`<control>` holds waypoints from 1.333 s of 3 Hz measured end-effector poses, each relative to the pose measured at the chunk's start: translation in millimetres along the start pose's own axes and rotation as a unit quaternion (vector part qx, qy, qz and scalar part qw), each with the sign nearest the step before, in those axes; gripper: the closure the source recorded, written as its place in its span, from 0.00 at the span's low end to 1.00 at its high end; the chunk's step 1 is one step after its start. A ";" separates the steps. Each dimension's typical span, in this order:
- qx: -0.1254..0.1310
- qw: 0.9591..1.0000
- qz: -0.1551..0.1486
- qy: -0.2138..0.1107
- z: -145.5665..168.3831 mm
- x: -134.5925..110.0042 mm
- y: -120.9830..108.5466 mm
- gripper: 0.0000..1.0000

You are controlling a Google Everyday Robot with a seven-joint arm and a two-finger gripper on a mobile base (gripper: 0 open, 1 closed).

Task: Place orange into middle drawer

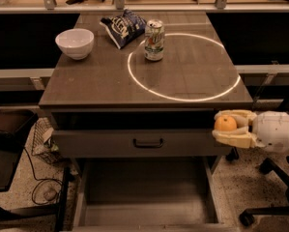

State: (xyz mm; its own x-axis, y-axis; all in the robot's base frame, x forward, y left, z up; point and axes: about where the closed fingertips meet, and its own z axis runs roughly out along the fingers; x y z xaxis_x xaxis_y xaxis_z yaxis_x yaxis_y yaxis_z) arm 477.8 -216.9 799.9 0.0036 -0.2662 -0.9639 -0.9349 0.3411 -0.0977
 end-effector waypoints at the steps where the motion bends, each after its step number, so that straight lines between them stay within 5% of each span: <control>1: -0.030 0.999 -0.003 0.040 -2.8 43.2 47.4 1.00; 3: -0.055 0.994 0.023 0.092 10.9 150.3 123.7 1.00; 4: -0.066 0.991 0.036 0.114 42.4 197.2 134.9 1.00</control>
Offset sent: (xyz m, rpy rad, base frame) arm -0.1434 -0.0026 -0.1708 -0.2006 0.1555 0.0647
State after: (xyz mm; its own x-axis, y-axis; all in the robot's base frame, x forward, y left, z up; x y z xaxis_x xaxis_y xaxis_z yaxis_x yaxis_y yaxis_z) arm 367.4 -185.1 586.1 -0.1304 -0.4479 -0.8845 -0.9683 0.2491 0.0166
